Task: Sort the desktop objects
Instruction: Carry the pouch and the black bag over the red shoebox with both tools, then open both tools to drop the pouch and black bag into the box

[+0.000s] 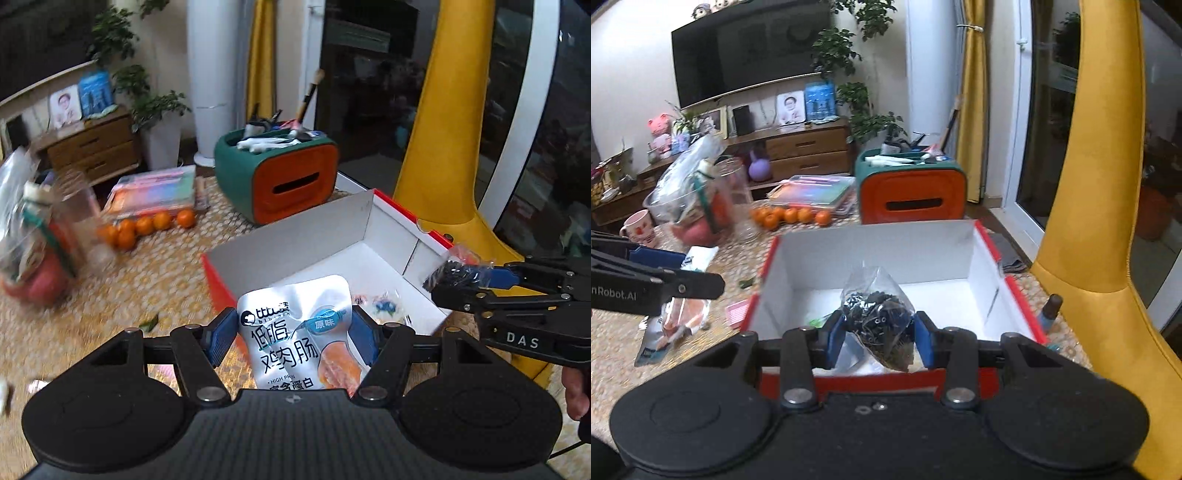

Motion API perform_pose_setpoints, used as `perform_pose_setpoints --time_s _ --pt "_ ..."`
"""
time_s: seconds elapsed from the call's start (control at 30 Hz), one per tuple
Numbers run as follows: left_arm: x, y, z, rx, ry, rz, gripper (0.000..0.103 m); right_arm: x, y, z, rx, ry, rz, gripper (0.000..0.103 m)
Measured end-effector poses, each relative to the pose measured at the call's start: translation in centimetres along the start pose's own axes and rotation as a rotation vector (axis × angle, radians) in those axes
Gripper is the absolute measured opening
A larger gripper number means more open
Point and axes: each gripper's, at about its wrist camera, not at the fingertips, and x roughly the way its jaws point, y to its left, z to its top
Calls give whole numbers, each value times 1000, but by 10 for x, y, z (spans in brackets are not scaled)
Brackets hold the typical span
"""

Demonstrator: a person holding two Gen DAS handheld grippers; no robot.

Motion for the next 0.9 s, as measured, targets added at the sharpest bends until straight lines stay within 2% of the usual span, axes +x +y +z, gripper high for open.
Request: perform_pose_setpoints --time_s 0.2,0.4,0.63,0.9 --pt "33 -22 13 46 0 -7 65 26 -20 3 11 37 -38 39" --pt "65 -38 15 97 14 19 65 59 -33 6 8 82 -60 39" --pt "97 -40 9 105 46 36 65 96 -37 5 5 143 -79 39" --pt "116 -40 -4 139 108 43 66 116 -39 -1 -12 191 -79 40"
